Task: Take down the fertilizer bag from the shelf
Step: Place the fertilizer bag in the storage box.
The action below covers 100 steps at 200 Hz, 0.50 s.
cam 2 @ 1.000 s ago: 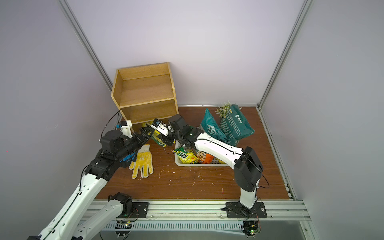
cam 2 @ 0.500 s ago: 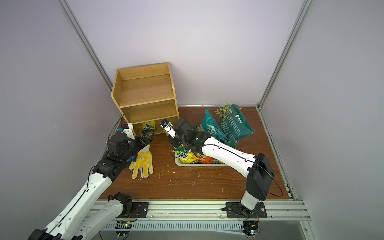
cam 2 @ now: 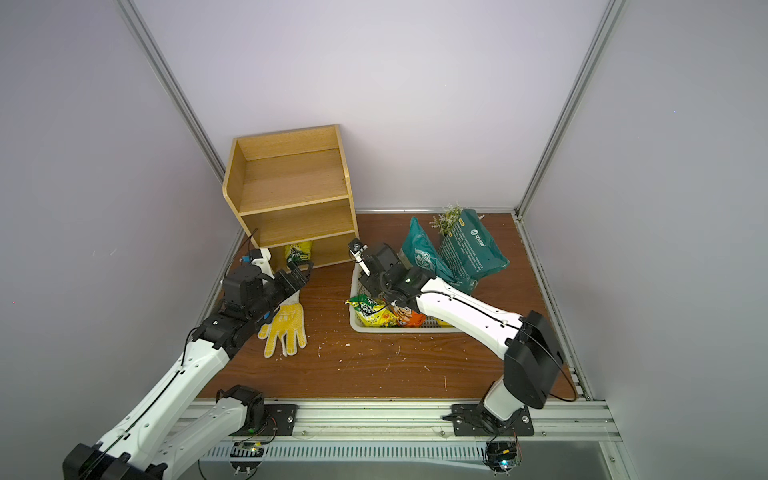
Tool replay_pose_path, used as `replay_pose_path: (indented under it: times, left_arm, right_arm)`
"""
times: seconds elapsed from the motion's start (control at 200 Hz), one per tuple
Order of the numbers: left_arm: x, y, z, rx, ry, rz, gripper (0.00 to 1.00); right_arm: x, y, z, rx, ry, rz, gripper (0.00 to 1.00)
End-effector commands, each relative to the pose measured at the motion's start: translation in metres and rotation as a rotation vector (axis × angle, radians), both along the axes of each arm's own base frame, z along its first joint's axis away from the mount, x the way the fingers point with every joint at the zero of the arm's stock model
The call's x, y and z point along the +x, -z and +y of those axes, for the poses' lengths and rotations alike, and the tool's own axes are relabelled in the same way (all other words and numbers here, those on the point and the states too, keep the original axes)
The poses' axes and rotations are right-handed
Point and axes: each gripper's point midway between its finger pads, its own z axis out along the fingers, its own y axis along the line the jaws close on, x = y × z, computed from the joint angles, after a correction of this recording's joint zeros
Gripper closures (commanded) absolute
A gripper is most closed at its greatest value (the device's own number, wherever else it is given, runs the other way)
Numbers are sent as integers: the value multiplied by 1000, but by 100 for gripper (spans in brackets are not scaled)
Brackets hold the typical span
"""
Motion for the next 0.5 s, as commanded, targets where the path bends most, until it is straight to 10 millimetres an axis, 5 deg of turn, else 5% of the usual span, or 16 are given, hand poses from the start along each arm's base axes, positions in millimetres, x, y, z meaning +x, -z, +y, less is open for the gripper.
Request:
replay_pose_path:
  times: [0.0, 0.185, 0.29, 0.385, 0.495]
  left_arm:
    - [-1, -4, 3, 34, -6, -20, 0]
    - [-1, 9, 9, 81, -22, -2, 0]
    - [1, 24, 7, 87, -13, 28, 0]
    - [4, 46, 7, 102, -13, 69, 0]
    - [11, 72, 11, 109, -31, 103, 0]
  right_arm:
    - [5, 18, 10, 51, -37, 107, 100]
    - [13, 104, -9, -30, 28, 345, 100]
    - [11, 130, -18, -64, 67, 408, 100]
    - [11, 116, -17, -21, 73, 381, 100]
    - [22, 65, -19, 55, 94, 254, 64]
